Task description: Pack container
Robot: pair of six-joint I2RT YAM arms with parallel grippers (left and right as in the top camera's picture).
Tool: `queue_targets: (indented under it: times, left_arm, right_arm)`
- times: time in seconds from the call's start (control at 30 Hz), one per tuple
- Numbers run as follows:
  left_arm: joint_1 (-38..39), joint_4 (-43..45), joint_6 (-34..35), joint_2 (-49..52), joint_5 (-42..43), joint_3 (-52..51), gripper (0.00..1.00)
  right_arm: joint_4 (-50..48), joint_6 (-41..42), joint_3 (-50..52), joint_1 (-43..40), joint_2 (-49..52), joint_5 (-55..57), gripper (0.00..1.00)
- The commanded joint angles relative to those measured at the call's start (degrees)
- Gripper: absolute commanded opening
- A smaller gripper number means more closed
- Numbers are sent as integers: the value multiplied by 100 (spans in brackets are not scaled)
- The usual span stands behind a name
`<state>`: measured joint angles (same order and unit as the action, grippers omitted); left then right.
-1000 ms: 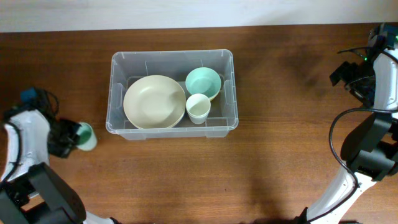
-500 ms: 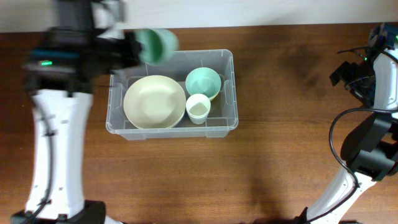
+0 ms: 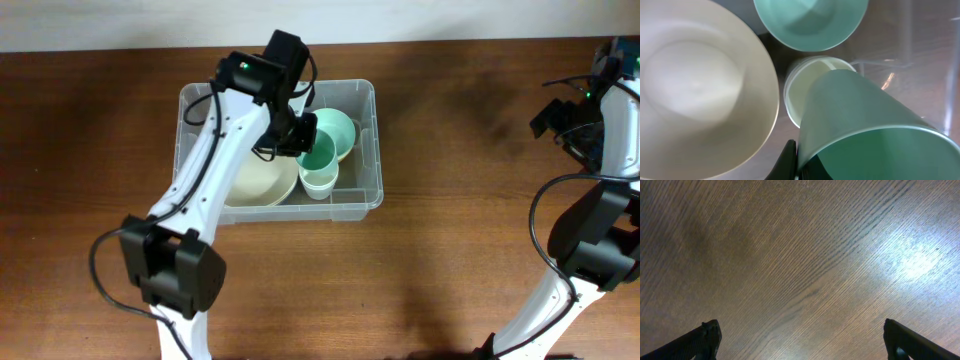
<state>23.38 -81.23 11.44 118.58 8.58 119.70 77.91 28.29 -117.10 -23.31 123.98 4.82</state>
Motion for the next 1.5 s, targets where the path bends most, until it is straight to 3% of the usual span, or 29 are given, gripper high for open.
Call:
queue_targets:
  times: [0.0,0.2,0.23,0.3,0.4,0.43,0.7,0.93,1.13,1.33,1.47]
  left_arm:
    - [61,-50,-201,79,-48,-20,1]
    - [61,-144,-216,79,-50,-20,2]
    - [61,-157,-219,79,-52,-20,9]
    - [59,-170,-227,79,-52,-20,38]
    - [59,-170,-258,79,-160,-20,59]
    - [59,-168,-258,79,-210,-20,98]
    - [-90,-396,7,-122,-1056,181,100]
    - [-507,-691,662,-1963,-1600,24,100]
    - [-463,-42,872,-4094,-1950,-1818,100]
    - [-470,1502,1137,-6094,-1805,-4041,100]
    - [-470,1353,1147,-6623,-1803,-4472,100]
  right_arm:
    - [-2,11,11,4,-83,11,99]
    - [0,11,11,4,-83,11,99]
    - [0,9,11,4,-83,11,99]
    - [-2,11,11,4,-83,11,99]
    - [-2,9,11,4,-83,11,99]
    - [0,11,11,4,-83,11,99]
    - [0,9,11,4,-83,11,99]
    - [0,9,11,4,-83,11,99]
    - [0,9,11,4,-83,11,99]
    - [0,11,11,4,-83,11,99]
    - [0,11,11,4,-83,11,99]
